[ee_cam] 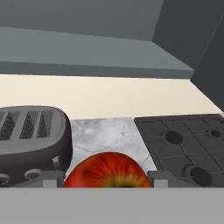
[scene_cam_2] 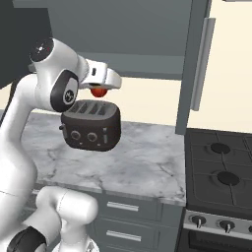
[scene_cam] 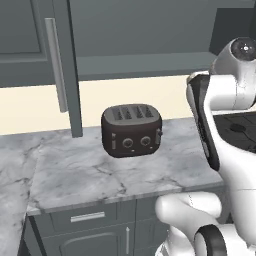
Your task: Pick the apple from the counter and place it in the cabinet. Then close the cabinet.
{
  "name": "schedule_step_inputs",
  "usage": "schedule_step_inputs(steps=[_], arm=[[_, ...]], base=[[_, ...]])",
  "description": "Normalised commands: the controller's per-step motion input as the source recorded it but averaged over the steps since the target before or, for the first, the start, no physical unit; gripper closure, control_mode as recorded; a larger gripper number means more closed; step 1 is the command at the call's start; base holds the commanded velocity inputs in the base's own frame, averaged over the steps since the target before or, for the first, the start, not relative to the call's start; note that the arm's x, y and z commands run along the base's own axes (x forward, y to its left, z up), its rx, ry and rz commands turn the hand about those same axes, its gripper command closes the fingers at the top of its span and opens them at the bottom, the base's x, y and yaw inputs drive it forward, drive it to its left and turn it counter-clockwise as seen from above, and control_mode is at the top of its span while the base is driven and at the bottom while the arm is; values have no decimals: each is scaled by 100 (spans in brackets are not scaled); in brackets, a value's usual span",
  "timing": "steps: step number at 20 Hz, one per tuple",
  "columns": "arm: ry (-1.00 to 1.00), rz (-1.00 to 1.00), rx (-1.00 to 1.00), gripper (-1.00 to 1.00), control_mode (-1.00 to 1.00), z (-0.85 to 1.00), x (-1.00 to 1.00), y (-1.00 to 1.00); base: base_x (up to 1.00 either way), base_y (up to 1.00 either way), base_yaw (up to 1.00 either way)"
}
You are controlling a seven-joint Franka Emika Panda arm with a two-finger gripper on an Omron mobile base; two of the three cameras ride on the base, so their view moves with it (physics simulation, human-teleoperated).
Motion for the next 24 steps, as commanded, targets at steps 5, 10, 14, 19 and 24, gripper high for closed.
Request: schedule_step_inputs(steps=[5, 10, 14, 19, 24], arm=[[-3, 0, 2, 100, -100, 69, 5, 0], [-2, 4, 10, 100, -100, 0, 92, 0], [-4, 10, 18, 100, -100, 0, 99, 0], [-18, 8, 8, 100, -100, 0, 79, 0], [-23, 5, 0, 100, -100, -7, 68, 0]], base=[[0, 0, 0], [0, 0, 0], [0, 0, 0], [0, 0, 0], [0, 0, 0]])
